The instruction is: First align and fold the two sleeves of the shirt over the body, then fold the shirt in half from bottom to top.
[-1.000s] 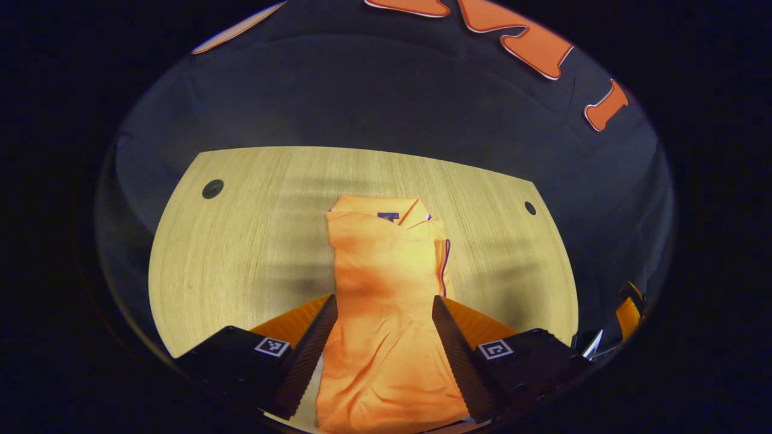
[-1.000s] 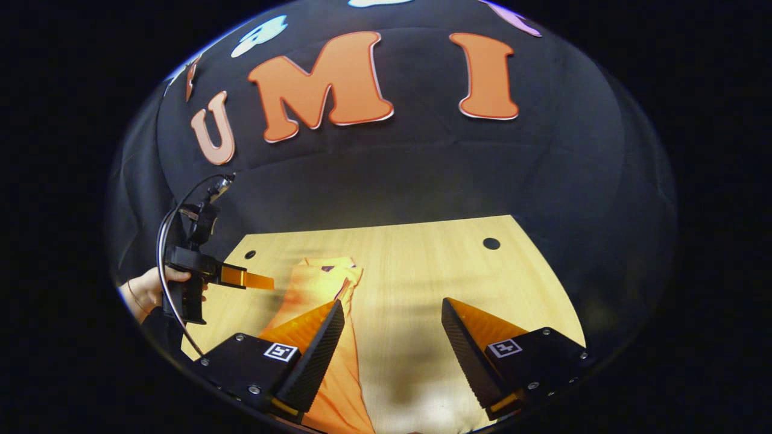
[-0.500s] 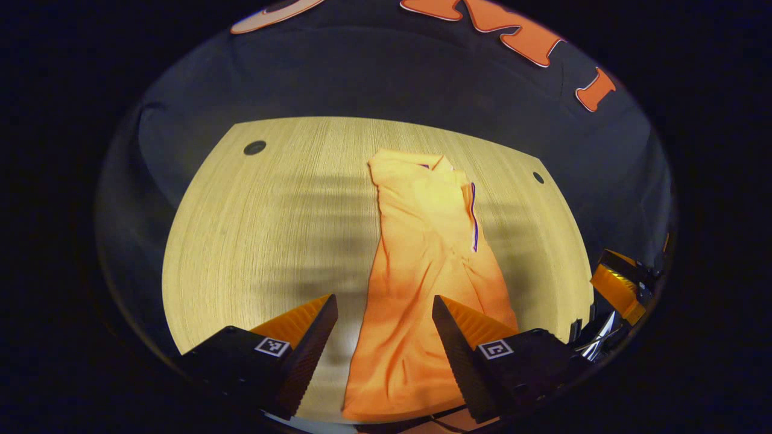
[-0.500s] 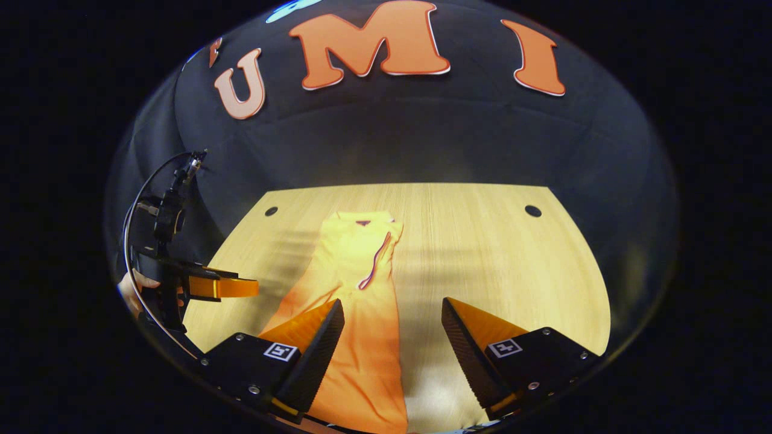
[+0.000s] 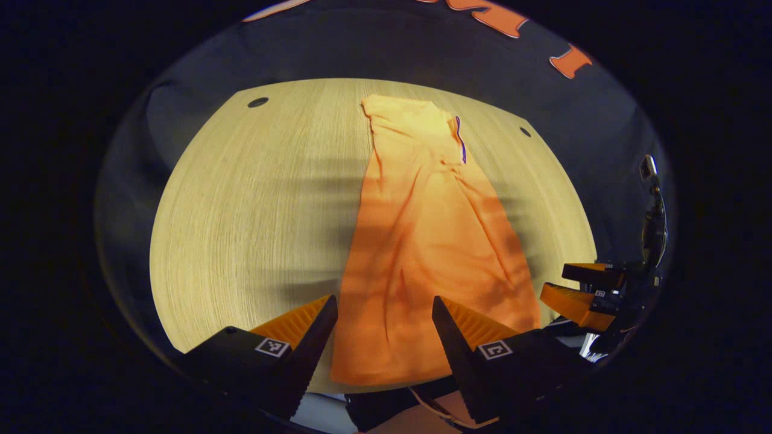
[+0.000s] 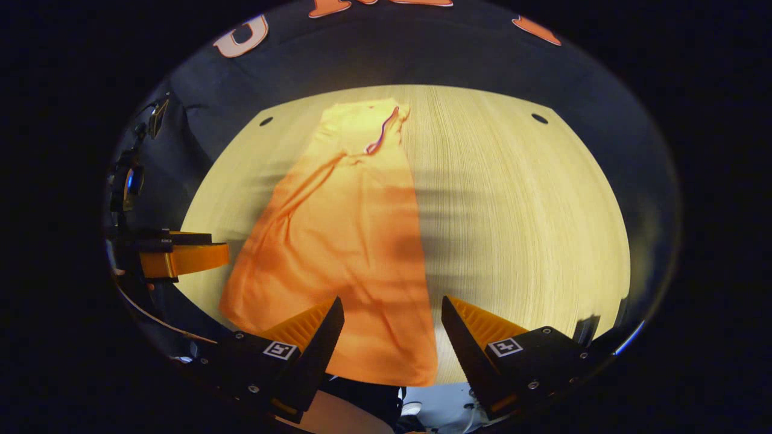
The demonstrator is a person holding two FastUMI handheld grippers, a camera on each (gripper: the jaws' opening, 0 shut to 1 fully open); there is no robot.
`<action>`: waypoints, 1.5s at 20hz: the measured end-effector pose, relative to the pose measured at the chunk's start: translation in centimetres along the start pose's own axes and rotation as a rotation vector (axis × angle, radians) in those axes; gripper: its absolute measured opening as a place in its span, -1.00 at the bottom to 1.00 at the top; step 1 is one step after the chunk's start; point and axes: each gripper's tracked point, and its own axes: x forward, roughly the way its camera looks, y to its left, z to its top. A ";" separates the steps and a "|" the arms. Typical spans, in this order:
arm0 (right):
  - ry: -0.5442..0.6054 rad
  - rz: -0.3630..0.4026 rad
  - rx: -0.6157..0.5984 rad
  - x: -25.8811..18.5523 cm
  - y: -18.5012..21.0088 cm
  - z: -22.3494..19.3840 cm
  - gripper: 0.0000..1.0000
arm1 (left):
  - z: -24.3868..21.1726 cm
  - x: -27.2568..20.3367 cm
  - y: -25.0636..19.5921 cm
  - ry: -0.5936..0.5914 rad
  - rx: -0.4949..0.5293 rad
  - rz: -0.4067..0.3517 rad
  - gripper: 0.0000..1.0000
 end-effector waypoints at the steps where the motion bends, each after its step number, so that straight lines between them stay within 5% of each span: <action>1: 0.027 0.008 0.017 -0.4 0.1 0.3 0.98 | -1.5 0.4 0.1 0.029 0.004 0.006 0.94; 5: 0.109 -0.005 0.033 -1.3 0.3 1.8 0.98 | -6.1 0.7 -0.1 0.112 -0.027 0.018 0.95; 11: 0.200 -0.078 0.060 1.2 -1.5 -1.6 0.99 | -9.1 2.8 -0.4 0.205 -0.052 0.061 0.95; 18: 0.229 -0.120 0.044 2.2 -2.0 -2.4 0.96 | -8.3 5.1 0.2 0.238 0.025 0.191 0.93; 26: 0.210 -0.125 0.079 2.2 -2.2 -2.4 0.93 | -6.8 6.9 0.6 0.231 0.040 0.186 0.95; 28: 0.206 -0.114 0.092 2.2 -2.1 -2.0 0.46 | -6.7 7.2 -0.1 0.225 0.036 0.188 0.77; 29: 0.200 -0.104 0.103 2.2 -1.9 -2.1 -0.20 | -6.6 7.2 -0.3 0.209 0.029 0.188 0.43; 30: 0.191 -0.075 0.115 2.4 -1.4 -1.9 -0.37 | -6.4 7.1 -0.5 0.177 0.025 0.183 0.24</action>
